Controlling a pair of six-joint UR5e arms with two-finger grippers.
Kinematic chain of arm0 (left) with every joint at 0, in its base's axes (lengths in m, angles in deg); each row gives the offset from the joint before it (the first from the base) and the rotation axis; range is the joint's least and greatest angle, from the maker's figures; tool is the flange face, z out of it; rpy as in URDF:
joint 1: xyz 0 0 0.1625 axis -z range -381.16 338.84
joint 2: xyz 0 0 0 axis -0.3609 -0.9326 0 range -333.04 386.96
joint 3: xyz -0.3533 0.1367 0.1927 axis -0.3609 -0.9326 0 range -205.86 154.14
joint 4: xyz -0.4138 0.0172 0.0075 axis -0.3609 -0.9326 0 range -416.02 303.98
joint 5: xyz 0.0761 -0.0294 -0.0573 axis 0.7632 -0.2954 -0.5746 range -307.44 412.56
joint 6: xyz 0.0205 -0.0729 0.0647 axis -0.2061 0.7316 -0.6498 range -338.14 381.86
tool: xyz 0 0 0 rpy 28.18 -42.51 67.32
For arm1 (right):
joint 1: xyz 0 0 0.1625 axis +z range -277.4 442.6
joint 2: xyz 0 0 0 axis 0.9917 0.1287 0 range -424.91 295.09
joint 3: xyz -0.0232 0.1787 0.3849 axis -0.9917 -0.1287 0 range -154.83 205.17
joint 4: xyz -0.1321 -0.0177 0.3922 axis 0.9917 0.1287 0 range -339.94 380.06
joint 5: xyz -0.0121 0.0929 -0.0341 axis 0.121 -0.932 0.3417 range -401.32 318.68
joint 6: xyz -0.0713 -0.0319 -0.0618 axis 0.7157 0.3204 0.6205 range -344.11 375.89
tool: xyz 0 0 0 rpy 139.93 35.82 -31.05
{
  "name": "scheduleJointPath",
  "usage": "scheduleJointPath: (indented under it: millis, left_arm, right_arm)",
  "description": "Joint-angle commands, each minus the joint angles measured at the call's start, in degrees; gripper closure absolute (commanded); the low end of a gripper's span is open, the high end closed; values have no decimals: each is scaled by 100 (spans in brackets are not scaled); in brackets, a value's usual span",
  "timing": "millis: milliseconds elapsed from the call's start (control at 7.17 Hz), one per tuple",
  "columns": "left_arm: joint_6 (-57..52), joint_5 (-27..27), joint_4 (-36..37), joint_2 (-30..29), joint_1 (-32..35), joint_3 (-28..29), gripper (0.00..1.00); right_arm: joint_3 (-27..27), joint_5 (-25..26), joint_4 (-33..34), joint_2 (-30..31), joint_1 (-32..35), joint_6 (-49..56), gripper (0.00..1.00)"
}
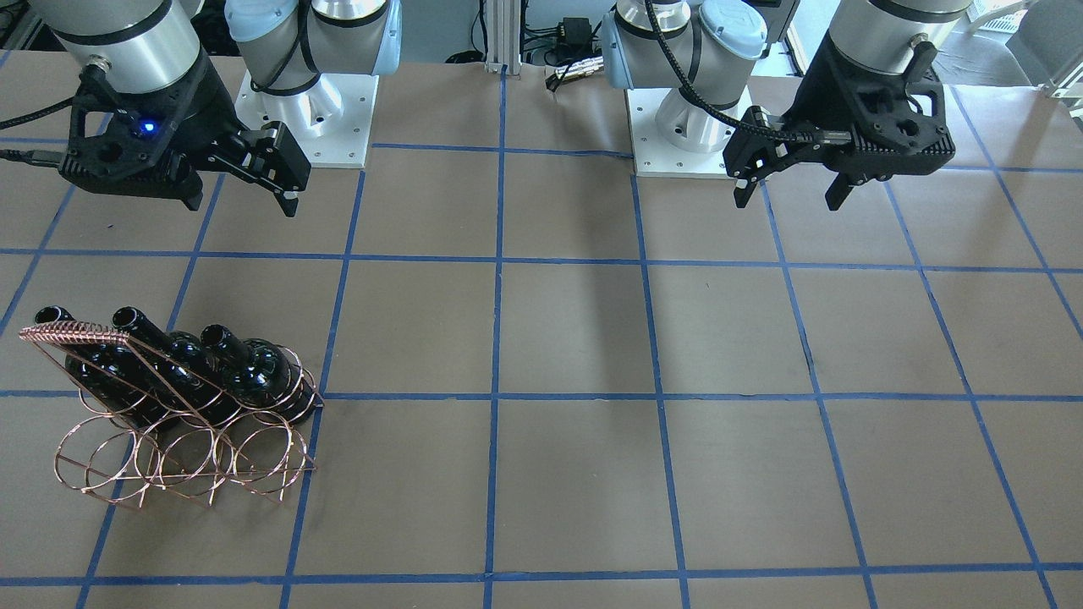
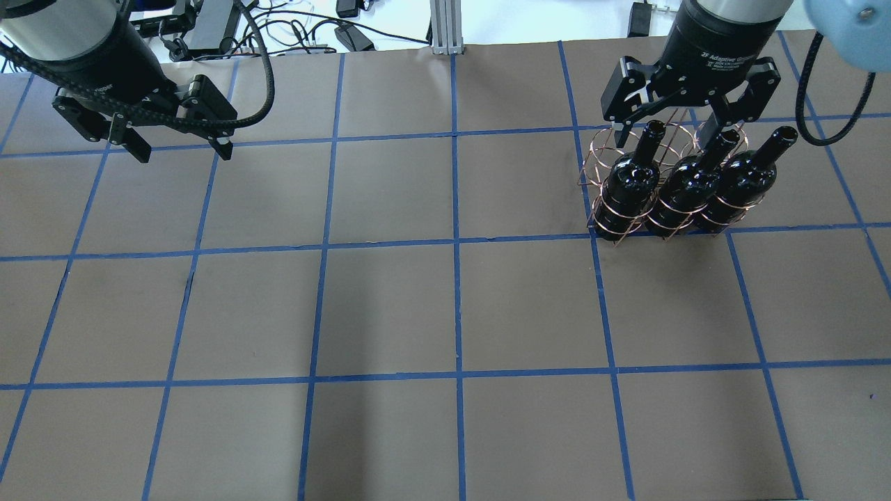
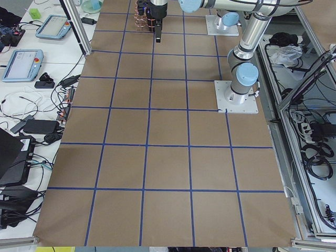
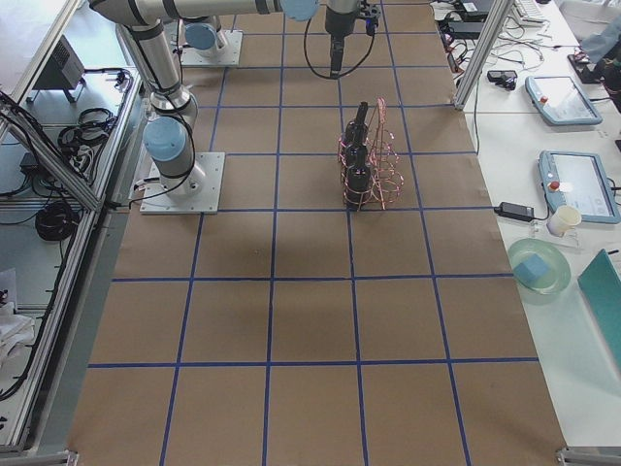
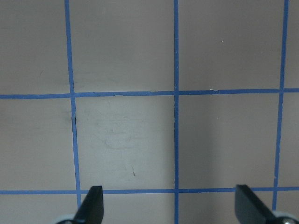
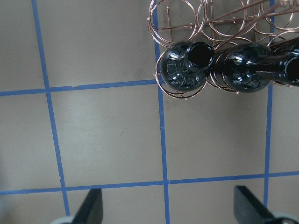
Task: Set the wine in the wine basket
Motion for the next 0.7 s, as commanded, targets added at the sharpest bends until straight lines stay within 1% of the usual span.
scheduleJointPath:
  millis: [0, 558]
  left_arm:
    - [-7, 0, -1, -5, -2, -9, 0]
    - [-7, 9, 26, 12, -10, -80, 0]
  right_arm:
    - [12, 1, 16, 11, -3, 13, 1]
    - [12, 107, 16, 46, -12, 13, 1]
